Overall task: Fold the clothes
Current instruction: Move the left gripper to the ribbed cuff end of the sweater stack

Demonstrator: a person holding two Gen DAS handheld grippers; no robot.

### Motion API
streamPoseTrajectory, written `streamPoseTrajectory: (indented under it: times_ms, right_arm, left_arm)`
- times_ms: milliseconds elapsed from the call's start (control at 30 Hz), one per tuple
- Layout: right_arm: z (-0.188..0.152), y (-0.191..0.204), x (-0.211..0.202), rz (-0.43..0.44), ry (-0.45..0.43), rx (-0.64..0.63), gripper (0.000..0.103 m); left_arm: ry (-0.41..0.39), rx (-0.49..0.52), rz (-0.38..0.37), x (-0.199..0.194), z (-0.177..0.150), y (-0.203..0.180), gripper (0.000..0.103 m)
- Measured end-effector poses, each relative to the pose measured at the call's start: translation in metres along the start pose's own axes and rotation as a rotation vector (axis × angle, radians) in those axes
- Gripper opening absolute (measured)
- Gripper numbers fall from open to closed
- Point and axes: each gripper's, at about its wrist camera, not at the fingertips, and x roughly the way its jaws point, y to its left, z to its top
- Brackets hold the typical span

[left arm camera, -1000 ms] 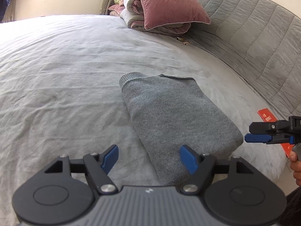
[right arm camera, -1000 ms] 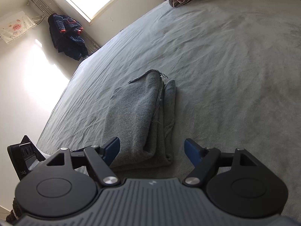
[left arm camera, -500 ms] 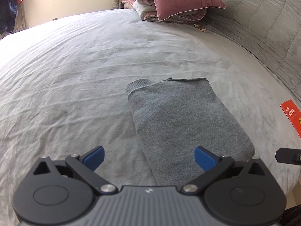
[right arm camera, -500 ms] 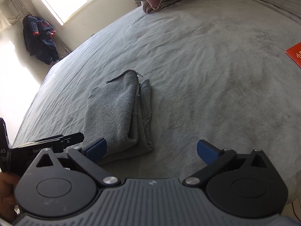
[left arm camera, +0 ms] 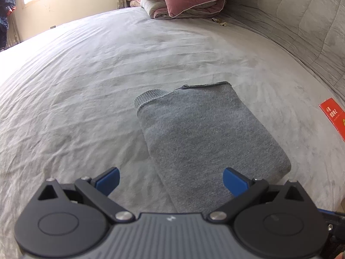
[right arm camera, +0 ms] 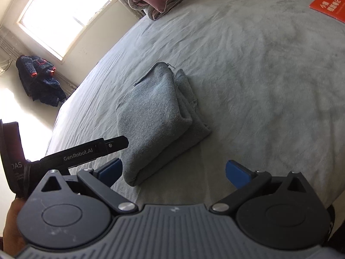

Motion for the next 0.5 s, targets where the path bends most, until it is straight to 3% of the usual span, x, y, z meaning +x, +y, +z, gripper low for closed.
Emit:
streamPoseTrajectory:
  times_ms: [233, 500]
  right_arm:
    - [-0.007, 0.01, 0.022, -0.015, 0.027, 0.072, 0.103]
    - [-0.002, 0.011, 0.046, -0.03, 0.006, 0.115, 0.103]
  left_arm:
    - [0.026, 0.033, 0.004, 0.017, 0.014, 0.009, 0.102]
    - [0.05, -0.021, -0.051, 0.041, 0.034, 0.032, 0.102]
